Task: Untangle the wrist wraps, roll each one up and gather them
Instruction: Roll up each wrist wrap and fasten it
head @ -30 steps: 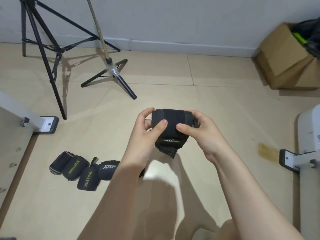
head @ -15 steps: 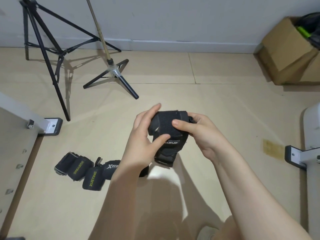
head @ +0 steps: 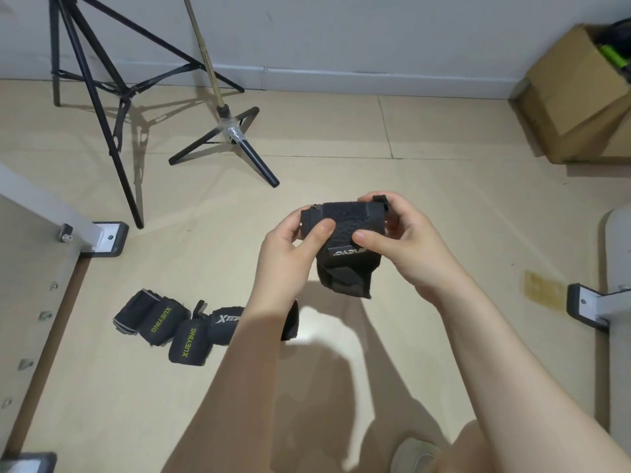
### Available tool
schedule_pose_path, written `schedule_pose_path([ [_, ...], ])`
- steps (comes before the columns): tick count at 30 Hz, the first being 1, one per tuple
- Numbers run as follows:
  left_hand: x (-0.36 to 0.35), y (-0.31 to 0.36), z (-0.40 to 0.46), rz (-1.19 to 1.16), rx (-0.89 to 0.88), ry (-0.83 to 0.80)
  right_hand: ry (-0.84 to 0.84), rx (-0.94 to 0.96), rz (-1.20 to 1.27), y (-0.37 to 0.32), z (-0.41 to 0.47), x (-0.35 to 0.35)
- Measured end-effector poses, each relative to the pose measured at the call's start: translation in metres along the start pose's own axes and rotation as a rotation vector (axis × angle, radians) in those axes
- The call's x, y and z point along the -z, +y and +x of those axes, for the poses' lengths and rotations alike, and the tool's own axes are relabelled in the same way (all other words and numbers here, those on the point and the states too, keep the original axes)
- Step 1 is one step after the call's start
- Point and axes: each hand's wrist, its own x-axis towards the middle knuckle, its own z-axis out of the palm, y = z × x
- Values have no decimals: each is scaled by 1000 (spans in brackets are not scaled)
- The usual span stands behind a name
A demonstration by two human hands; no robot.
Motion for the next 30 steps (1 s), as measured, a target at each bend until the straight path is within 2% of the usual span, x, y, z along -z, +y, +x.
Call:
schedule_pose_path([
  [6, 2, -6, -4, 186, 53, -157, 76, -244, 70, 6, -1, 7],
  [9, 0, -6, -1, 152, 27, -113, 28, -330, 132, 9, 0, 10],
  [13, -2, -4, -4, 7, 10, -168, -1, -507, 147, 12, -1, 11],
  [16, -6, -3, -3, -44, 24, -81, 35, -440, 214, 10, -2, 4],
  [21, -9, 4, 3, -171, 65, 75, 51, -248, 133, 15, -4, -6],
  [26, -9, 2, 3, -332, 228, 70, 108, -132, 104, 12, 3, -8],
  [30, -10, 1, -1, -371, 296, 6, 107, -130, 94, 12, 8, -2],
])
